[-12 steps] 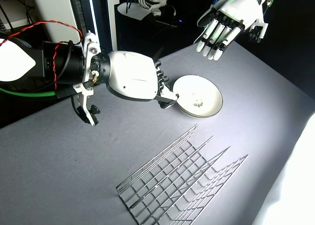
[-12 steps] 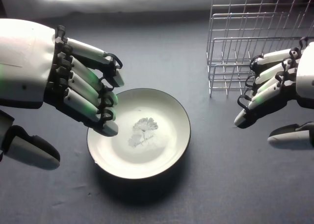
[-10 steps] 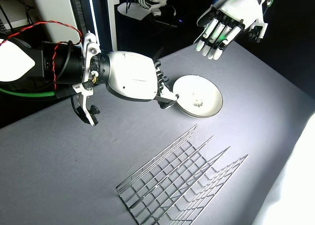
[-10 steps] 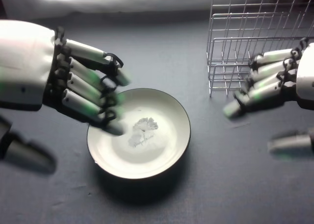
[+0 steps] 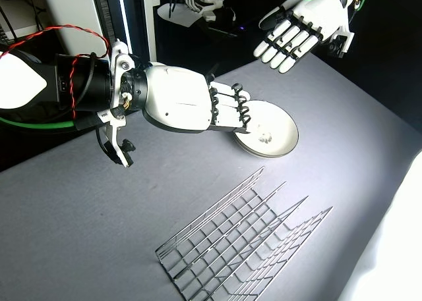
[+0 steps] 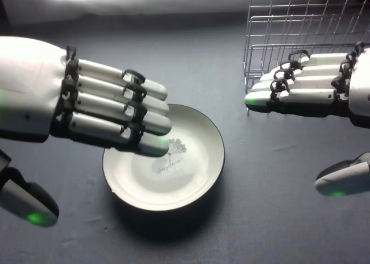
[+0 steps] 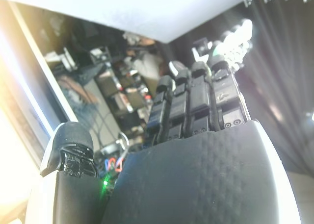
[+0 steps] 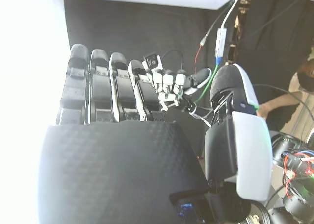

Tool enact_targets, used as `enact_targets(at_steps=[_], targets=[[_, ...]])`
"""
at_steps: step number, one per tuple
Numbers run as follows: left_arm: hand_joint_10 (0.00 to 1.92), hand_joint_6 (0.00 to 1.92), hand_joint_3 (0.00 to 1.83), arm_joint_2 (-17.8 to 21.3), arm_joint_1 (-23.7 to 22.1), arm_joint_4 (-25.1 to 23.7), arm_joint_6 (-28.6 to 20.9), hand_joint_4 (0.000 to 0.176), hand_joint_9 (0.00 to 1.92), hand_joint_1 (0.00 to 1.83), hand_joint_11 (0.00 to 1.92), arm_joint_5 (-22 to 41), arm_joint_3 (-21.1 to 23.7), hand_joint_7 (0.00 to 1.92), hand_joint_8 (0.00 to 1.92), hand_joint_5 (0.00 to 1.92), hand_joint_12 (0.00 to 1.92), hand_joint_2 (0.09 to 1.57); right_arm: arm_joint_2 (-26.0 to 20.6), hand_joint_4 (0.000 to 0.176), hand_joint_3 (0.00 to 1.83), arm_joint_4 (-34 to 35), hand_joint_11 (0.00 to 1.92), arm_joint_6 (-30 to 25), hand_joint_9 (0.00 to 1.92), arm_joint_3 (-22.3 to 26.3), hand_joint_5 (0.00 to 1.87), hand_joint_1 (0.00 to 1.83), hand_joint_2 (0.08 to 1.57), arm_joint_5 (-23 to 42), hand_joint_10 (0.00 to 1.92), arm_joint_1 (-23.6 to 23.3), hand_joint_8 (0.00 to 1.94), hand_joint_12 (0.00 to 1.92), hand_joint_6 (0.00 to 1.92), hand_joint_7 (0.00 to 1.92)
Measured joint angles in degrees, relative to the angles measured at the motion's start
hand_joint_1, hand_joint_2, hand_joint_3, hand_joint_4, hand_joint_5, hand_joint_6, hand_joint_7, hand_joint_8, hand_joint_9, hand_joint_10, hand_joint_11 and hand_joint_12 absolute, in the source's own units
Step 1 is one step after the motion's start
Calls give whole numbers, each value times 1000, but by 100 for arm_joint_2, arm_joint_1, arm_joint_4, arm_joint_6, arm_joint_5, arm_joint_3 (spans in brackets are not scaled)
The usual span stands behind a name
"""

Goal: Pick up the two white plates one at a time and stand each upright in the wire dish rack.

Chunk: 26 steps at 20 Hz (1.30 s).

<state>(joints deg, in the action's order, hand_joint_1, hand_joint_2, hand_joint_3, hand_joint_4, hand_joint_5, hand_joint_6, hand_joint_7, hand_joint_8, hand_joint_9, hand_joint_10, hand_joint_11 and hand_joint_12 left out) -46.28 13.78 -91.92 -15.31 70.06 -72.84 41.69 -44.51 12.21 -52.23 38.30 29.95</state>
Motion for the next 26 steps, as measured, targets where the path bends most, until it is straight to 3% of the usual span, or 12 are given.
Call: enact_targets(at_steps=[4, 6, 9, 11, 16, 26], targets=[[7, 5, 0, -151, 129, -367, 199, 0, 23, 0, 23, -9, -37, 33, 7, 60, 11, 1185, 11, 0, 0, 0, 0, 2, 101, 0, 65, 216, 1101, 13, 6, 0, 3, 368, 3, 81], [0, 0, 0, -168, 382, -710, 483, 0, 4, 0, 12, -35, -61, 11, 0, 48, 7, 1175, 13, 0, 0, 4, 0, 4, 86, 0, 52, 216, 1105, 9, 5, 0, 4, 346, 4, 65], [3, 4, 0, -173, 450, -732, 697, 0, 11, 0, 13, -48, -85, 27, 7, 55, 8, 1175, 37, 0, 2, 7, 0, 4, 70, 0, 33, 197, 1113, 9, 2, 0, 3, 298, 2, 52], [0, 2, 0, -299, 479, -682, 933, 0, 4, 0, 7, -11, -251, 21, 4, 52, 5, 1167, 48, 0, 0, -9, 0, 20, 75, 2, 34, 203, 1099, 13, 5, 2, 6, 287, 4, 63], [0, 0, 0, -837, 708, -876, 960, 0, 0, 0, 0, 24, -896, 4, 0, 38, 0, 1164, 46, 0, 0, -4, 0, 39, 86, 0, 56, 216, 1088, 37, 5, 2, 4, 348, 3, 70], [0, 0, 0, -1711, 931, -1091, 1093, 0, 0, 0, 0, 35, -2006, 0, 0, 0, 0, 1150, 48, 0, 1, -42, 0, 57, 41, 0, 32, 140, 1090, 87, 1, 2, 1, 207, 1, 38]])
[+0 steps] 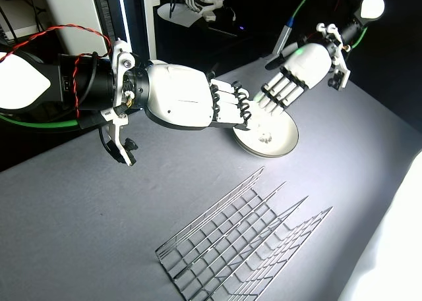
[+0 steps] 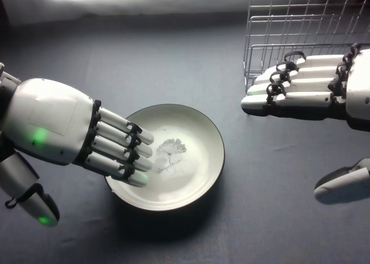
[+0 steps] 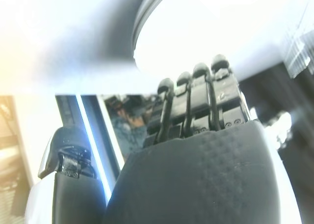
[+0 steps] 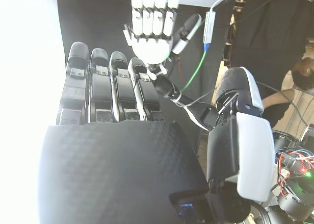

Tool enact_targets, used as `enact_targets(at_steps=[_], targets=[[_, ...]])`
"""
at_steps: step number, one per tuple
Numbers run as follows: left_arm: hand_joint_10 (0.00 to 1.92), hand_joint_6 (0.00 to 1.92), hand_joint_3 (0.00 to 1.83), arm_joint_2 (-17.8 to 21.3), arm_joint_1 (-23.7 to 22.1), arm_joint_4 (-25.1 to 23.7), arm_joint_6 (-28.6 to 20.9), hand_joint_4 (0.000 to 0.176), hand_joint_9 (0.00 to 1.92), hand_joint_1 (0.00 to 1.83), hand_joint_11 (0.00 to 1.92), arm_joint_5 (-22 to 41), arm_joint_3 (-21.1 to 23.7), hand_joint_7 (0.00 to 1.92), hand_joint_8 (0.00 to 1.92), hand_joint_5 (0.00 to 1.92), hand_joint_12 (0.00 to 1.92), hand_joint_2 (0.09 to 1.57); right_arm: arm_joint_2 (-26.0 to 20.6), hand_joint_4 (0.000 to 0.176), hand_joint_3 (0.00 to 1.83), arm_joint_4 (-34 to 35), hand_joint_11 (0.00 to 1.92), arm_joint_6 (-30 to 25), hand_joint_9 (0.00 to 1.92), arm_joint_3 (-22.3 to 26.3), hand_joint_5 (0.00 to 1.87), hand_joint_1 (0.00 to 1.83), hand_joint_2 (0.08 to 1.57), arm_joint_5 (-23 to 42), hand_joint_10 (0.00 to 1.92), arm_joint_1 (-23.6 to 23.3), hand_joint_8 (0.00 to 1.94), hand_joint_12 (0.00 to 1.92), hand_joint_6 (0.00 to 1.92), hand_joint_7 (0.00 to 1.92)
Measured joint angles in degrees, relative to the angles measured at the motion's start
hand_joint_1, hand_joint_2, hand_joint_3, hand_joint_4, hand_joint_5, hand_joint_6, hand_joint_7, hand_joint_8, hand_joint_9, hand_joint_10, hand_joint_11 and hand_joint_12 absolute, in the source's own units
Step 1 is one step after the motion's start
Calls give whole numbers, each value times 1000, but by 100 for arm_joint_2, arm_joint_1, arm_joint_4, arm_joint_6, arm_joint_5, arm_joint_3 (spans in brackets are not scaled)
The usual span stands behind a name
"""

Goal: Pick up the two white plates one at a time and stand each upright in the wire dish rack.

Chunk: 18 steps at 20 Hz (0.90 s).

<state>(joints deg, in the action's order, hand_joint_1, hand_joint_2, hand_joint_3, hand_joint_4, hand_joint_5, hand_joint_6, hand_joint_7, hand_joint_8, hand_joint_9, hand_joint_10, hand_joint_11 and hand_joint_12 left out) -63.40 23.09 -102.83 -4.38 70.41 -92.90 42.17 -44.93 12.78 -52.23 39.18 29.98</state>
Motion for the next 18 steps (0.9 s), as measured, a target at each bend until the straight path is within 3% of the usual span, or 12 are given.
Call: enact_targets(at_steps=[7, 12, 18], targets=[[0, 6, 0, -234, 66, -166, 131, 0, 0, 0, 0, 2, -306, 2, 1, 19, 0, 1150, 17, 0, 0, 4, 0, 2, 9, 0, 0, 300, 1085, 76, 0, 26, 0, 171, 0, 0], [0, 2, 0, -304, 66, -457, 131, 0, 0, 0, 0, -133, -516, 0, 0, 8, 0, 1140, 46, 0, 0, -59, 0, 17, 19, 0, 0, 337, 1090, 98, 4, 96, 0, 209, 0, 1], [0, 8, 0, -354, 66, -459, 0, 0, 0, 0, 0, -227, -662, 6, 2, 29, 0, 1145, 46, 0, 0, -59, 0, 17, 18, 2, 0, 366, 1101, 101, 3, 96, 0, 201, 0, 0]])
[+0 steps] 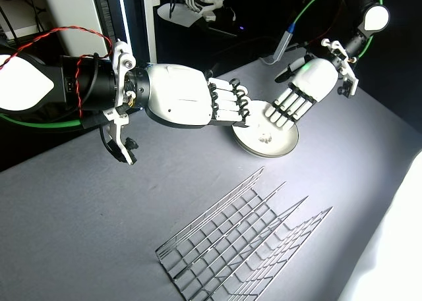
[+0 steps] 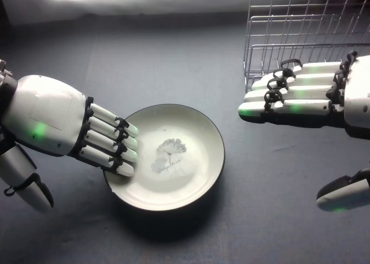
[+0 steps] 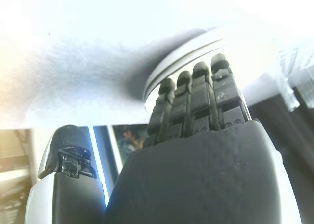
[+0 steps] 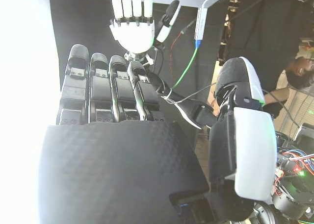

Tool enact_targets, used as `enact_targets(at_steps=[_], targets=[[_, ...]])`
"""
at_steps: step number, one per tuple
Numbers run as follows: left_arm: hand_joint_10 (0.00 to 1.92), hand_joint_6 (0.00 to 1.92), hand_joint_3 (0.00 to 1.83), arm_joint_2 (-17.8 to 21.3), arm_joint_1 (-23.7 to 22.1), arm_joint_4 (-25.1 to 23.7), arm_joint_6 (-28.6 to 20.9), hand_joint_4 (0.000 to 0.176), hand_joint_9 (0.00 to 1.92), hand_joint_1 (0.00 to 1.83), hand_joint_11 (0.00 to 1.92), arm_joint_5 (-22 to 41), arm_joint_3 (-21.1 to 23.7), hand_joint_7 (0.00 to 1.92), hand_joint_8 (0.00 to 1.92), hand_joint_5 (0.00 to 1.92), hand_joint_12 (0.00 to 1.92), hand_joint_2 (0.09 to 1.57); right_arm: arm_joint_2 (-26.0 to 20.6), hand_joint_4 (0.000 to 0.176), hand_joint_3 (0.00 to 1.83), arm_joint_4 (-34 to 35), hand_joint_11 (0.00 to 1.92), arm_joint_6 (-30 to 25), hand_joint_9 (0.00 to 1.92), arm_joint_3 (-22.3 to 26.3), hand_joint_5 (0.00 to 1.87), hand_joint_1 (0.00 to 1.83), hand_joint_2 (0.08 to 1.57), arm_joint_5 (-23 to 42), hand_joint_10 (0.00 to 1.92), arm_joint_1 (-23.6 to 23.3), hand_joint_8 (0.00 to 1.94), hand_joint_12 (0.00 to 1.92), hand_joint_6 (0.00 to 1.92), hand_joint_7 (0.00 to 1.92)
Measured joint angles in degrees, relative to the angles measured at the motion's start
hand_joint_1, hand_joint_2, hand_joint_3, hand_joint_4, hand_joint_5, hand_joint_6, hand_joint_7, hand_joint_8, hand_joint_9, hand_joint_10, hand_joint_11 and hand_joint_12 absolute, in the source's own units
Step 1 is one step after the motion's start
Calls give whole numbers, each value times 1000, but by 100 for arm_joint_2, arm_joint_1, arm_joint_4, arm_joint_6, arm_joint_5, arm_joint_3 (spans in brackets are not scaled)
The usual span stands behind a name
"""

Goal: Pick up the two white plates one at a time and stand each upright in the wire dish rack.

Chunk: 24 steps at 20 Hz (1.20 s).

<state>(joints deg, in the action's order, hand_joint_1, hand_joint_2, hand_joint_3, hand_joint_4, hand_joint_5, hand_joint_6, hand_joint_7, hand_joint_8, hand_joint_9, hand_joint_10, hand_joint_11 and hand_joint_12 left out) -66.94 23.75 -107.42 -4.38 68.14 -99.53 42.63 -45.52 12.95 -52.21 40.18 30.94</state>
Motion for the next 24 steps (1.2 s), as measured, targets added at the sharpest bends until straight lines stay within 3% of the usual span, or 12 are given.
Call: enact_targets(at_steps=[14, 18, 24], targets=[[0, 1, 0, -13, 214, 44, -13, 0, 0, 0, 0, 50, -116, 0, 0, 2, 0, 1137, 13, 0, 2, -17, 0, 2, 21, -2, 0, 297, 1116, 4, 2, 13, 0, 181, 0, 1], [0, 2, 0, -72, 293, 120, -11, 0, 0, 0, 0, 46, -136, 0, 0, 6, 0, 1140, 13, 0, 0, -2, 0, 2, 42, -2, 12, 347, 1108, 192, 4, 46, 3, 244, 2, 21], [0, 0, 0, -304, 334, 295, -11, 0, 0, 0, 0, -39, -177, 0, 0, 0, 0, 1132, 13, 0, 8, -22, 0, 4, 9, -9, 0, 297, 1142, 232, 1, 48, 0, 163, 0, 0]])
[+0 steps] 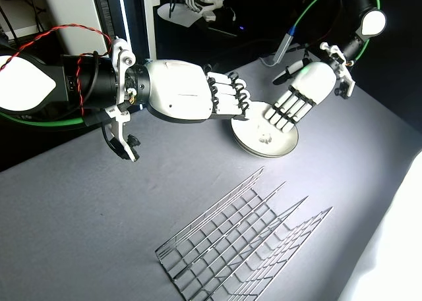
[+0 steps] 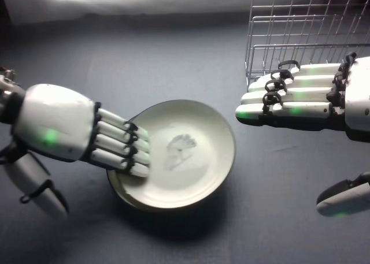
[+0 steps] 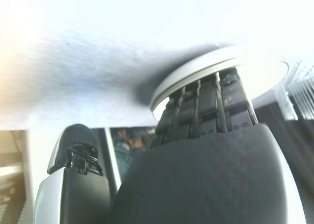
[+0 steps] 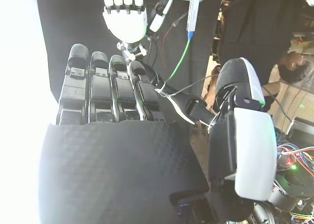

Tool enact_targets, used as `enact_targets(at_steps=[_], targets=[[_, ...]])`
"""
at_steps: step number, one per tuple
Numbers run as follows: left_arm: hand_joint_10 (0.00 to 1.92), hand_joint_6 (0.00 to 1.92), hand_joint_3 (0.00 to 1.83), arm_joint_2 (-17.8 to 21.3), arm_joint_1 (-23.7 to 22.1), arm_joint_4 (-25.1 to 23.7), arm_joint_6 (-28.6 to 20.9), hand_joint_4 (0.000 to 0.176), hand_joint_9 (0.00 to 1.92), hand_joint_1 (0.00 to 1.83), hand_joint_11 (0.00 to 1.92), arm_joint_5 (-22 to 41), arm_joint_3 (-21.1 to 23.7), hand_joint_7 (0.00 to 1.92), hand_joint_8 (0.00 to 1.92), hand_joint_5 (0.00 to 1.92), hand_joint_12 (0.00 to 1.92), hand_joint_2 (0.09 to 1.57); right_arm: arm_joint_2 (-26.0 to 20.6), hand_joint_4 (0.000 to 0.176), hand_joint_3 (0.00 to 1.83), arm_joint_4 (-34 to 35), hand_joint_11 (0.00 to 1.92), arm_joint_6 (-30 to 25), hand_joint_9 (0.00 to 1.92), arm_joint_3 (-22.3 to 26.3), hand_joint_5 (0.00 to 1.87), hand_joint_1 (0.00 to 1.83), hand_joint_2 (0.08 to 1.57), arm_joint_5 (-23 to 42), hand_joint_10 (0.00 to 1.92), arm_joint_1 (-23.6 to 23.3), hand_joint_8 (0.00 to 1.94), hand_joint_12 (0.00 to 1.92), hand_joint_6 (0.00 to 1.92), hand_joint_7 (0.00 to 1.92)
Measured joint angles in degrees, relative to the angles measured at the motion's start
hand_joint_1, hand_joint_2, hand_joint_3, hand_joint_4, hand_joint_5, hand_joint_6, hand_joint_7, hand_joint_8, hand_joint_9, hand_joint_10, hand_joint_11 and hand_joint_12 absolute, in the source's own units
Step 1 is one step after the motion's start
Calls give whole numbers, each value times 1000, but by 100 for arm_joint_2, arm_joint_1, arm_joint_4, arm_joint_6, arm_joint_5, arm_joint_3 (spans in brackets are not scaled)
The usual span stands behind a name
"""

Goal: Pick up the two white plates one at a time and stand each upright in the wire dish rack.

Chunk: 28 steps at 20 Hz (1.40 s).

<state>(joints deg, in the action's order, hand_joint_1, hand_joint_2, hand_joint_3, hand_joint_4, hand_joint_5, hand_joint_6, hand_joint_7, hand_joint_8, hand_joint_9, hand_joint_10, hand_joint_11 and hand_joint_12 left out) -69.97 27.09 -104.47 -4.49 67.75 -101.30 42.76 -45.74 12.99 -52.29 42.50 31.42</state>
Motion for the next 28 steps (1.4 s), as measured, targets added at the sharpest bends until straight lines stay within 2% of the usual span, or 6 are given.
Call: enact_targets(at_steps=[4, 7, 9, 10, 14, 28], targets=[[0, 7, 0, -227, -33, 114, -2, 0, 0, 0, 0, -114, 2, 2, 1, 17, 0, 1134, 0, 0, 4, -17, 0, 44, 12, -52, 0, 370, 1161, 63, 1, 31, 0, 214, 0, 0], [0, 1, 0, -306, -105, 96, -4, 0, 0, 0, 0, -179, 15, 0, 0, 5, 0, 1132, 0, 0, 0, -155, 0, 109, 11, -175, 13, 1141, 1057, 138, 2, 28, 0, 233, 2, 0], [0, 0, 0, -348, -114, 153, -13, 0, 0, 0, 0, -199, -15, 0, 0, 4, 0, 1132, 90, 0, 0, -264, 0, 236, 17, -245, 25, 1195, 1057, 151, 4, 28, 0, 249, 6, 0], [0, 0, 0, -391, -114, 214, -28, 0, 0, 0, 0, -232, -17, 0, 0, 0, 0, 1127, 188, 0, 0, -490, 0, 369, 115, -328, 105, 1303, 983, 160, 18, 28, 5, 568, 12, 53], [0, 0, 0, -503, -184, 295, -127, 0, 0, 0, 0, -293, -24, 0, 0, 0, 0, 1120, 317, 0, 0, -1390, 0, 426, 190, -597, 165, 1326, 961, 199, 19, -195, 7, 797, 12, 114], [0, 1, 0, -527, -234, 278, -140, 0, 0, 0, 0, -334, -37, 0, 0, 8, 0, 1124, 1163, 0, 0, -2026, 0, 424, 161, -1165, 104, 1281, 938, -129, 0, -514, 0, 731, 0, 97]])
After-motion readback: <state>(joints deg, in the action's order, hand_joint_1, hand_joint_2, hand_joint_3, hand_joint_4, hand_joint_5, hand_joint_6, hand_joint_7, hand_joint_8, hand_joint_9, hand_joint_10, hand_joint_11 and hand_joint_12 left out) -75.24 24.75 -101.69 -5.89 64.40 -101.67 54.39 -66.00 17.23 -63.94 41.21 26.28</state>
